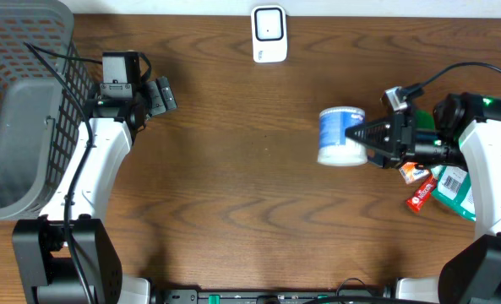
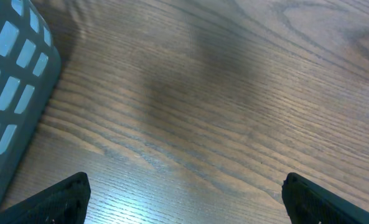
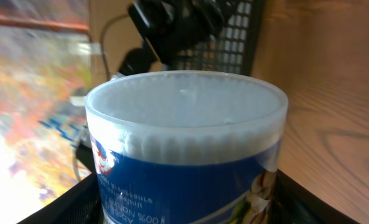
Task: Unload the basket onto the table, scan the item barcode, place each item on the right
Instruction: 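Lift the tub and swing it toward the right side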
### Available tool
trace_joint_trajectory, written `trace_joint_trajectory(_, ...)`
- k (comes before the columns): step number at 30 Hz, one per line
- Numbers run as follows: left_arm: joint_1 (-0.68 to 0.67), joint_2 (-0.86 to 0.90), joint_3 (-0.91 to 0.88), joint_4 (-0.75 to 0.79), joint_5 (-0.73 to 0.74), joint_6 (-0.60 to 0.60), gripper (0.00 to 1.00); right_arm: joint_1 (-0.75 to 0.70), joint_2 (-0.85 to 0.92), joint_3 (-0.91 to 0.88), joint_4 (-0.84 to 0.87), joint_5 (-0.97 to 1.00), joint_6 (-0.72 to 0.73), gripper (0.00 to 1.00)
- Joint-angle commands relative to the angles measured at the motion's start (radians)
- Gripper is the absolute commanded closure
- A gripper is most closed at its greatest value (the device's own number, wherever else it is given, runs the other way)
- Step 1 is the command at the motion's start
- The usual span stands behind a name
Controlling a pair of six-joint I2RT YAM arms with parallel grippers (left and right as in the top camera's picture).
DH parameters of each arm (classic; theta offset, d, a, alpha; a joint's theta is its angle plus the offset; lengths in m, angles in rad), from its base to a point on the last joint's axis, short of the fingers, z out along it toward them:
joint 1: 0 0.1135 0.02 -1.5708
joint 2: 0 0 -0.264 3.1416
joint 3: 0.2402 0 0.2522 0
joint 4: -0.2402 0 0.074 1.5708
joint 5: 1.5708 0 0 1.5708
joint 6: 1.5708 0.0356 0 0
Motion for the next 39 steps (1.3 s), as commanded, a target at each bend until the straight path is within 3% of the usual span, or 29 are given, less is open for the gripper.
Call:
trace_joint_trajectory(1, 0.005, 0.014, -0.010, 0.002, -0.019, -0.005, 0.02, -0.049, -0.020, 0.034, 0.005, -0.107, 0.070, 0.99)
trace_joint_trajectory(11, 0.005, 0.014, -0.010, 0.002, -0.019, -0.005, 0.02, -0.220, -0.020, 0.051, 0.090, -0.107, 0.309, 0.99)
trace_joint_trajectory(18, 0.005, 0.014, -0.010, 0.002, -0.019, -0.005, 0.02, -0.327, -0.020, 0.057, 0.336, -0.097, 0.417, 0.99)
trace_joint_trajectory(21, 0.005, 0.014, -0.010, 0.002, -0.019, -0.005, 0.02, -0.312, -0.020, 0.057, 0.411, 0.011, 0.468, 0.99)
trace_joint_trajectory(26, 0.005, 0.014, -0.010, 0.002, -0.019, -0.005, 0.02, -0.231, -0.020, 0.057, 0.518, 0.450, 0.660, 0.99)
trace_joint_trajectory(30, 0.005, 0.014, -0.010, 0.002, -0.019, -0.005, 0.02, -0.126, -0.026, 0.057, 0.600, 0.617, 0.797, 0.99)
trace_joint_trajectory(35, 0.004, 0.014, -0.010, 0.002, -0.019, -0.005, 0.02, 0.084, -0.032, 0.069, 0.717, 0.929, 0.964, 0.99)
trace_joint_trajectory(39, 0.005, 0.014, -0.010, 0.002, -0.019, -0.005, 0.02, 0.270, -0.032, 0.113, 0.747, 1.162, 1.008, 0.99)
